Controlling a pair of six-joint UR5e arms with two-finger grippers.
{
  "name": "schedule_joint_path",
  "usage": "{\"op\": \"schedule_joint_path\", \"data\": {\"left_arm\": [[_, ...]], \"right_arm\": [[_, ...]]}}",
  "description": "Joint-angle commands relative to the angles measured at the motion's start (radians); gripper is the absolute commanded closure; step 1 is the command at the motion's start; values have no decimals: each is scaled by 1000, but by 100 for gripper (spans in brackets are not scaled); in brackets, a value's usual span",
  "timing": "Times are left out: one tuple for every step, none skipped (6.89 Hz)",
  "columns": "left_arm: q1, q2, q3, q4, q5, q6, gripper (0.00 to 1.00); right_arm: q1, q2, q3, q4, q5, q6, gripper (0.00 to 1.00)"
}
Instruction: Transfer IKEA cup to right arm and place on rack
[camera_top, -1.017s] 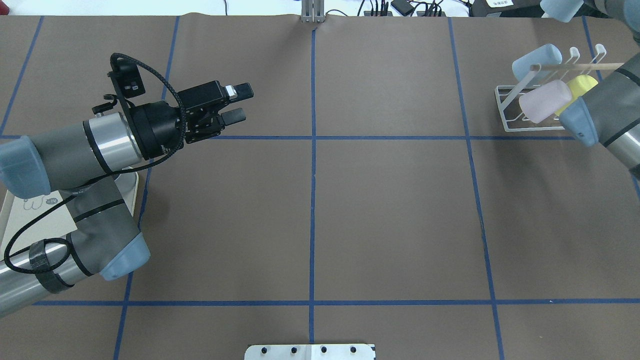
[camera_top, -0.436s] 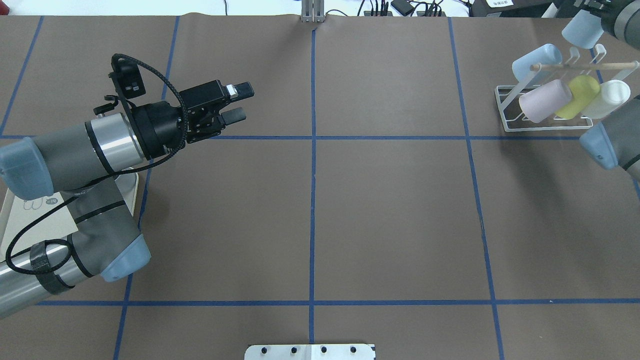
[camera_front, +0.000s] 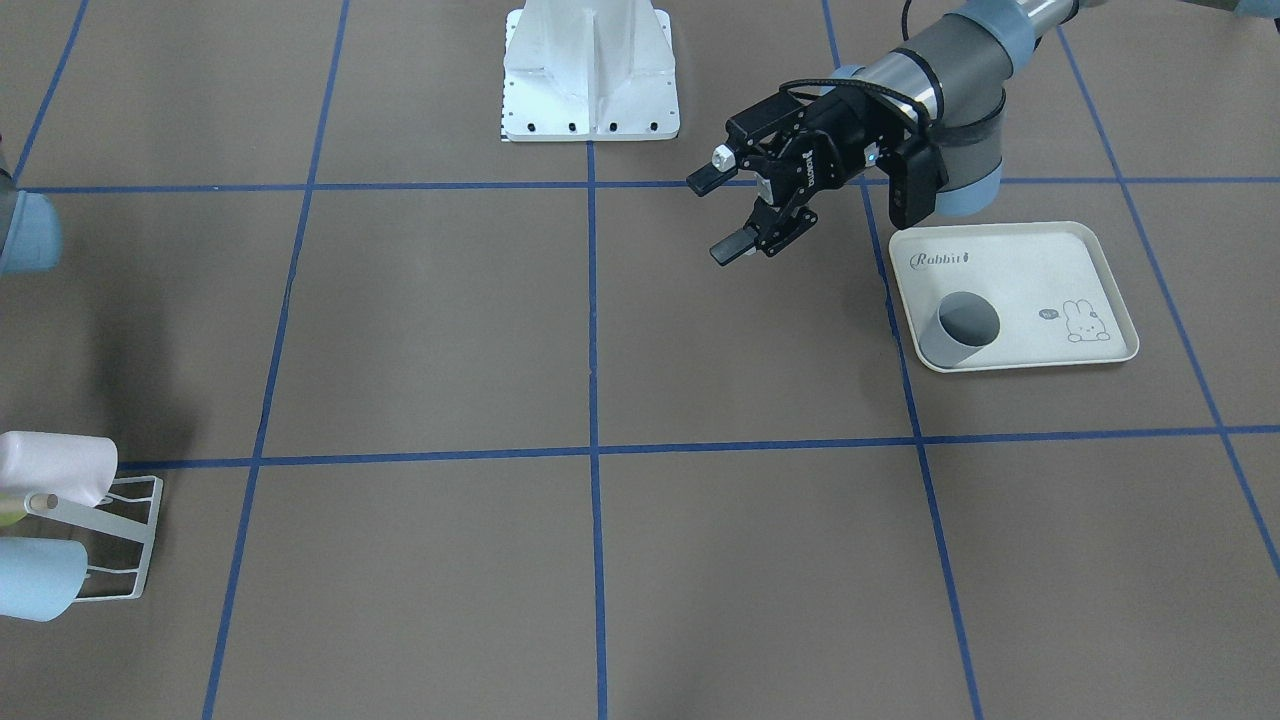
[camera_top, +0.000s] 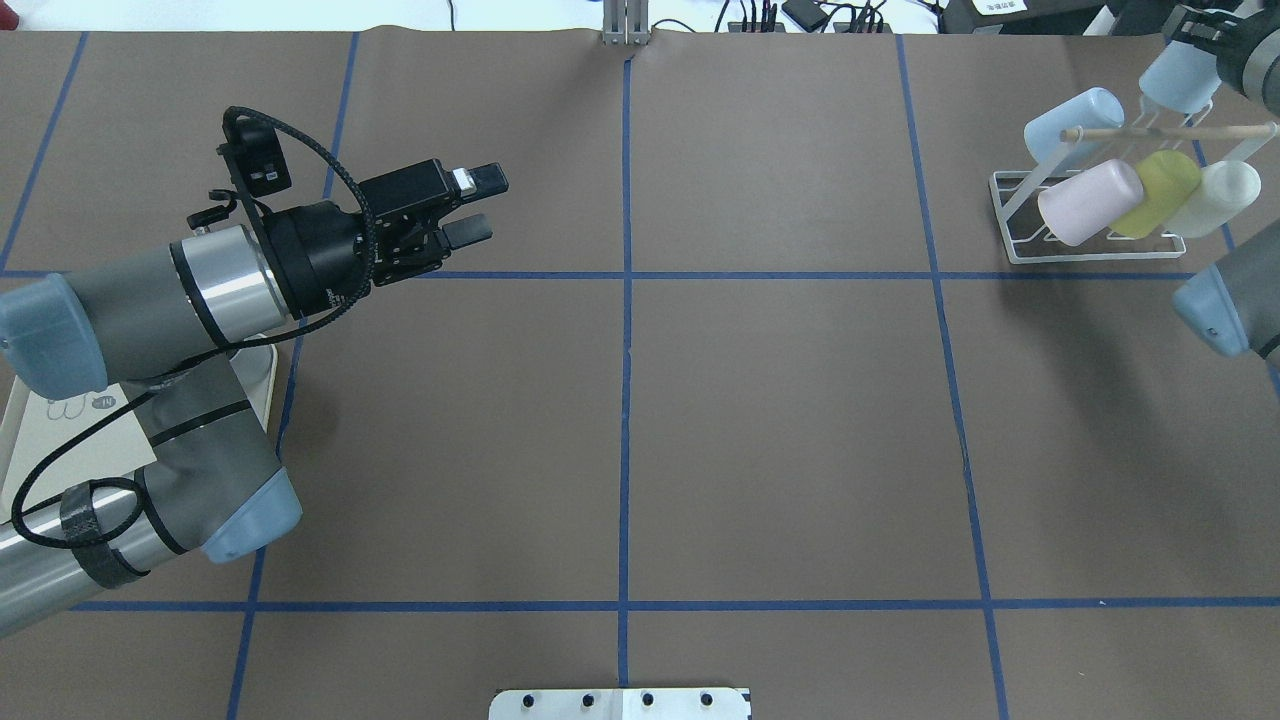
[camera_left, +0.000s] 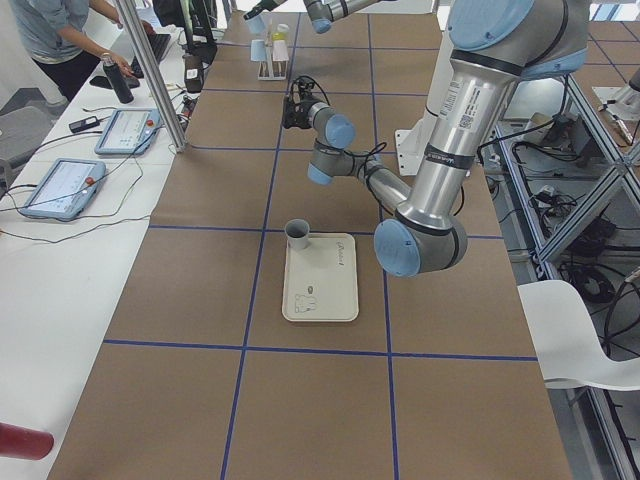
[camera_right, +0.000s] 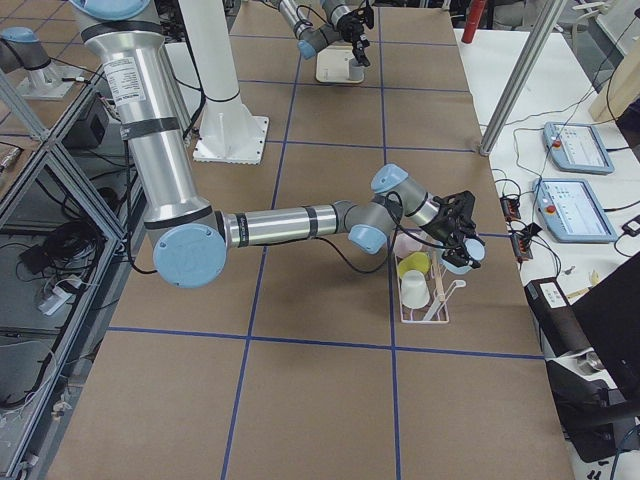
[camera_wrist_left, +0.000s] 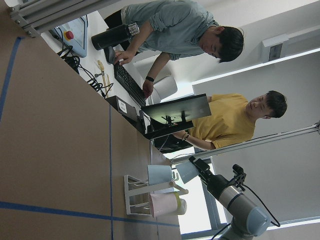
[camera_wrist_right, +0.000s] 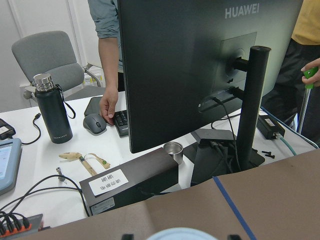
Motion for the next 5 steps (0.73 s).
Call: {"op": "schedule_joint_path", "data": {"left_arm": [[1, 0, -1, 0, 0, 0, 0], [1, 0, -1, 0, 2, 0, 0], [1, 0, 1, 0, 2, 0, 0], [1, 0, -1, 0, 2, 0, 0], [1, 0, 1, 0, 2, 0, 0]], "right_arm": [[-1, 20, -24, 1, -7, -1, 100], [-1, 19, -30, 4, -7, 4, 100], [-1, 13, -35, 4, -10, 5, 100], [-2, 8, -35, 13, -11, 5, 100], [-4, 3, -49, 38, -12, 7, 100]]}}
